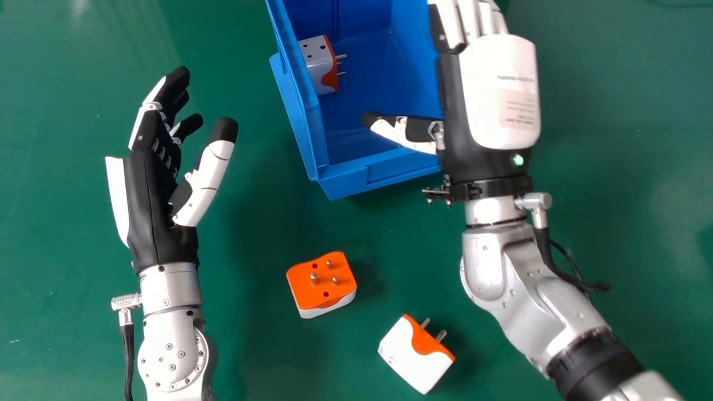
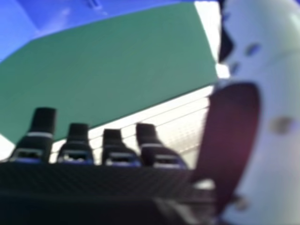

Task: Pick all objects and put in blue box

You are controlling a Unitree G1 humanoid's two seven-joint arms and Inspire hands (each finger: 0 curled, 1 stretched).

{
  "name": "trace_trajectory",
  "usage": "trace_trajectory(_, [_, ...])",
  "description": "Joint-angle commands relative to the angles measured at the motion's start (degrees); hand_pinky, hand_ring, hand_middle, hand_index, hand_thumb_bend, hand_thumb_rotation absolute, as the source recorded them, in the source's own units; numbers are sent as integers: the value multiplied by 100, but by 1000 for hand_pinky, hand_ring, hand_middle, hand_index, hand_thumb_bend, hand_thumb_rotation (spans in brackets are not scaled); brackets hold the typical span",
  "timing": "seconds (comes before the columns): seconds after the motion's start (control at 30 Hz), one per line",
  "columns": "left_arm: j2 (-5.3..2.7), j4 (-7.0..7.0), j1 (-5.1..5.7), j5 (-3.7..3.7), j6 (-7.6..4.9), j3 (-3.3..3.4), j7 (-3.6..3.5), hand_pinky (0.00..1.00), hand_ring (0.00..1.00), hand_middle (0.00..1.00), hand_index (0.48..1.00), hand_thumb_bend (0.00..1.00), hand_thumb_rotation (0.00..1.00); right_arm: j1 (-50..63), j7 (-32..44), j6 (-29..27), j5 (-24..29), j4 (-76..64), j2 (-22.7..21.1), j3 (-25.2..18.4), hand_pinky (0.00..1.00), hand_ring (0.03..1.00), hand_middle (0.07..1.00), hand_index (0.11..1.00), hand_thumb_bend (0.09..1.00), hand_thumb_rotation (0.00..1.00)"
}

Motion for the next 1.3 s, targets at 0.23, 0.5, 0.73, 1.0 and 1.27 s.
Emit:
trace_trajectory(0.23, [35,-107,23,28,-93,-17,-6,809,881,873,801,770,528,980,610,253,253,-1279,76,-350,791,906,922,884,779,134])
trace_trajectory(0.5, [15,-97,71,123,-154,-37,52,804,876,870,803,762,536,1656,1605,-421,1008,-2114,-203,-596,767,873,895,874,794,135])
trace_trajectory(0.73, [-1,-118,96,108,-154,-31,32,809,877,870,803,757,529,2346,4013,-494,2533,-3380,-958,-982,774,859,886,873,790,165])
trace_trajectory(1.0, [11,-132,105,97,-116,-36,6,807,876,872,804,752,531,2698,5588,-42,2799,-4154,-1697,-1401,781,850,851,829,803,193])
trace_trajectory(1.27, [40,-102,61,94,-130,-28,-20,805,875,870,802,751,526,2710,6703,662,2378,-4686,-2224,-1378,742,825,841,811,818,267])
